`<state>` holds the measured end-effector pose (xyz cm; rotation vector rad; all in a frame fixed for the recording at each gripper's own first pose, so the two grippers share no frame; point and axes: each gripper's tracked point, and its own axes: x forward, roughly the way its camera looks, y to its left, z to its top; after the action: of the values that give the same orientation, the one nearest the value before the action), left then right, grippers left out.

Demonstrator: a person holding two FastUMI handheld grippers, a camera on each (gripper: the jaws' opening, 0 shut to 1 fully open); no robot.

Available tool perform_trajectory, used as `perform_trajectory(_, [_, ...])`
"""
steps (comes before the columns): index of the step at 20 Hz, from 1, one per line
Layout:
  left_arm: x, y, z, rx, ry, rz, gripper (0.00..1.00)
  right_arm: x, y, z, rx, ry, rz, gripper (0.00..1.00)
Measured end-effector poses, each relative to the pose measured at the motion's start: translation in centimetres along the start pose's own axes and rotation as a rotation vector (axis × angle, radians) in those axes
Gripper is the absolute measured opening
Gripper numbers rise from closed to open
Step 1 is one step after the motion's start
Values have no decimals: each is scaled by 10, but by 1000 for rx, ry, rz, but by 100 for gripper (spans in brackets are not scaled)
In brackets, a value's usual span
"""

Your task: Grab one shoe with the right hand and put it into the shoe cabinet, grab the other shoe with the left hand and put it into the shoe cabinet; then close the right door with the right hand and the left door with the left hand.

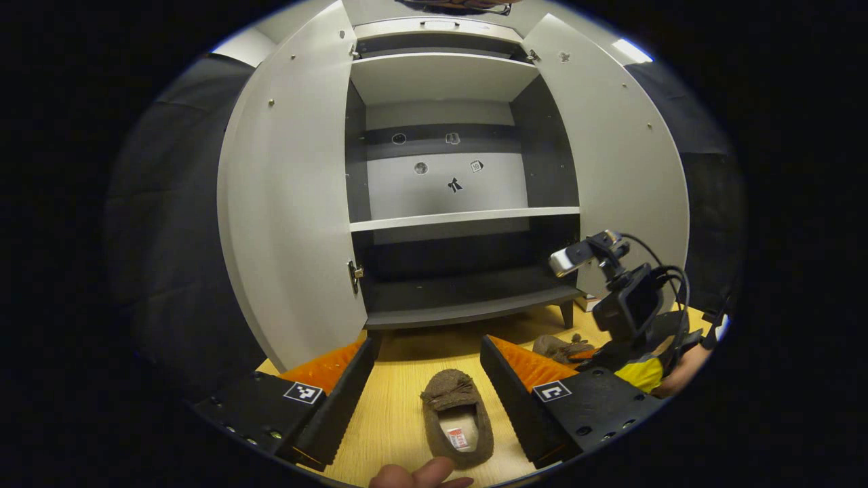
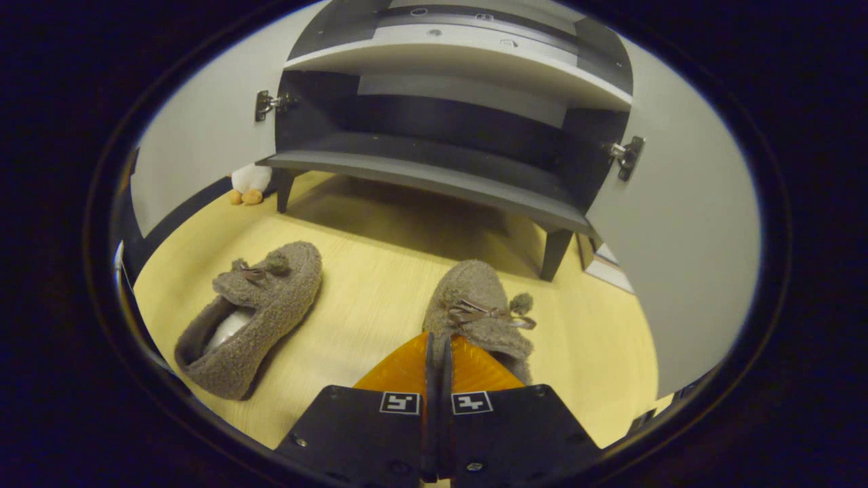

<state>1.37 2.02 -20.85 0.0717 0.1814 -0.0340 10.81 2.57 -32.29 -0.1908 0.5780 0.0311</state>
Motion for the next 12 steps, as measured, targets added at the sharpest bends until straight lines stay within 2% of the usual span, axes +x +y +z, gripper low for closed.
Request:
perform_trajectory(5, [-5, -4, 61, 27, -42, -26, 96, -78, -24, 62, -59, -101, -18, 4])
perform_trajectory(8, [-14, -16, 93, 4, -53, -61, 96, -126, -33, 107, -49, -182, -35, 4])
perform_trajectory(12, [-22, -22, 134, 0, -92, -76, 96, -165, -34, 149, -18, -265, -37, 4])
